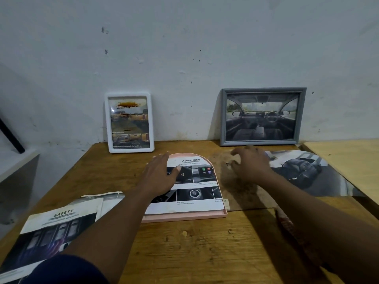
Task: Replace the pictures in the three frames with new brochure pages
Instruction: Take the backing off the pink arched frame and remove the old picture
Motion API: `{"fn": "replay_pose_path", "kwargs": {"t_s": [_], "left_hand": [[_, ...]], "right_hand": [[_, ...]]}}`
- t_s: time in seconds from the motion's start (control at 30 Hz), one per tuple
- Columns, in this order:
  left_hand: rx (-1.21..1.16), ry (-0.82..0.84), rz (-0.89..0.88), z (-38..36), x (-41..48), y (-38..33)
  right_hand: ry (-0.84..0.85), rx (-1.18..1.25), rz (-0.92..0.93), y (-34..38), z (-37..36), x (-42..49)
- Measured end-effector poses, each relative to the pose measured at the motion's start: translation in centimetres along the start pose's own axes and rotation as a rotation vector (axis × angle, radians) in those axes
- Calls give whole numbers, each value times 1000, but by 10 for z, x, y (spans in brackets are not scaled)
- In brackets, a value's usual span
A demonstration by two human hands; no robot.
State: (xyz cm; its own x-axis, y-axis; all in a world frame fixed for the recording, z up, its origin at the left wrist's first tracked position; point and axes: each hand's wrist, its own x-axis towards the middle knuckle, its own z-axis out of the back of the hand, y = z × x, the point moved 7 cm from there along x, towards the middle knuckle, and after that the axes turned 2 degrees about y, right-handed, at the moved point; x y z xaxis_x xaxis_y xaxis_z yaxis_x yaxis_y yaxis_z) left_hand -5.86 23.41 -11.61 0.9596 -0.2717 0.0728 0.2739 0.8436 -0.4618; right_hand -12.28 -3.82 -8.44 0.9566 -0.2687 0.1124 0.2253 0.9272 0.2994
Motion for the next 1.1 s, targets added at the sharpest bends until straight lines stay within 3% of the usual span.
{"fn": "replay_pose_path", "kwargs": {"t_s": [0.1, 0.17, 0.27, 0.77, 0.87, 1.0, 1.1], "left_hand": [[18, 19, 3, 0, -1, 7], [-14, 23, 62, 9, -12, 50], [24, 31, 15, 1, -21, 50], [153, -44, -10, 4, -19, 39], [99, -53, -9, 7, -21, 39], [-6, -94, -35, 19, -22, 34], [-67, -116, -105, 29, -19, 10]], "right_hand": [[95, 45, 74, 38, -14, -3], [181, -55, 156, 92, -46, -4], [217, -123, 127, 89, -66, -10], [-52, 13, 142, 107, -46, -15], [-85, 150, 182, 113, -40, -19], [-78, 680, 203, 111, -12, -21], [-29, 865, 138, 88, 14, -9]]}}
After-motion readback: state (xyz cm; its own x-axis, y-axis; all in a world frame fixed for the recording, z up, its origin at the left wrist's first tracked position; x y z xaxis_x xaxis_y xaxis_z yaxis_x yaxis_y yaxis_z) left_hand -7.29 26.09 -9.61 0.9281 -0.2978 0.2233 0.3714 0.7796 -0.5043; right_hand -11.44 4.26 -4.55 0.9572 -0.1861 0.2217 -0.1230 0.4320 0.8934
